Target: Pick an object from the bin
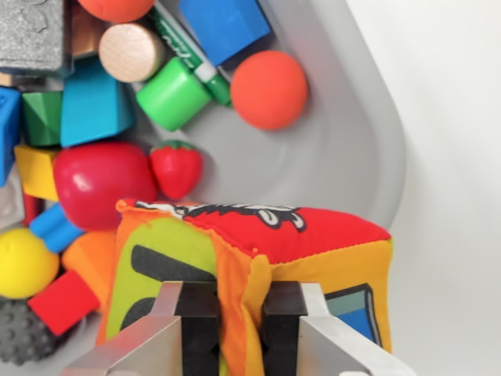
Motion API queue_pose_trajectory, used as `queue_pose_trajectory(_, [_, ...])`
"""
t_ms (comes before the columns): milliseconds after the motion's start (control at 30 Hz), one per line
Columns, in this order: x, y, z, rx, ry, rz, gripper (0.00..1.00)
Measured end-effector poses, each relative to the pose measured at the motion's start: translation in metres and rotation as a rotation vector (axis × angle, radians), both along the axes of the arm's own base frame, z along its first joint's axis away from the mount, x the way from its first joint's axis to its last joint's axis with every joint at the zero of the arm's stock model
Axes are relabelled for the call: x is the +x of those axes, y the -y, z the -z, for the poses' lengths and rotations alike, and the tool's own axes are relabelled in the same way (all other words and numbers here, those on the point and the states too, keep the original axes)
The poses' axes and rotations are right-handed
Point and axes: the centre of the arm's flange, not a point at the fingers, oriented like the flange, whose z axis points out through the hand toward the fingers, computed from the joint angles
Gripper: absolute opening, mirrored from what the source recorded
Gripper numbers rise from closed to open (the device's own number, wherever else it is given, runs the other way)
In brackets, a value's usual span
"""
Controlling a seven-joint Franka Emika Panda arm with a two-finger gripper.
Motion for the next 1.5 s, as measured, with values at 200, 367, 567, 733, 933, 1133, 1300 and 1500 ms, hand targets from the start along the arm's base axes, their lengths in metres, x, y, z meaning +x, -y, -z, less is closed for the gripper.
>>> queue_pose_trajectory(200, [0.000,0.000,-0.023,0.000,0.000,0.000,0.00])
queue_pose_trajectory(367, [0.000,0.000,-0.041,0.001,-0.001,0.000,0.00])
queue_pose_trajectory(567, [0.000,0.000,-0.062,0.001,0.000,-0.001,0.00])
queue_pose_trajectory(733, [0.000,0.000,-0.076,0.001,0.000,-0.001,0.00])
queue_pose_trajectory(933, [0.001,0.000,-0.089,0.001,-0.001,-0.001,0.00])
queue_pose_trajectory(1133, [0.001,0.000,-0.098,0.001,-0.001,-0.001,0.00])
queue_pose_trajectory(1300, [0.001,0.000,-0.102,0.001,-0.001,-0.001,0.00])
queue_pose_trajectory(1500, [0.001,0.000,-0.102,0.002,-0.003,-0.001,0.00])
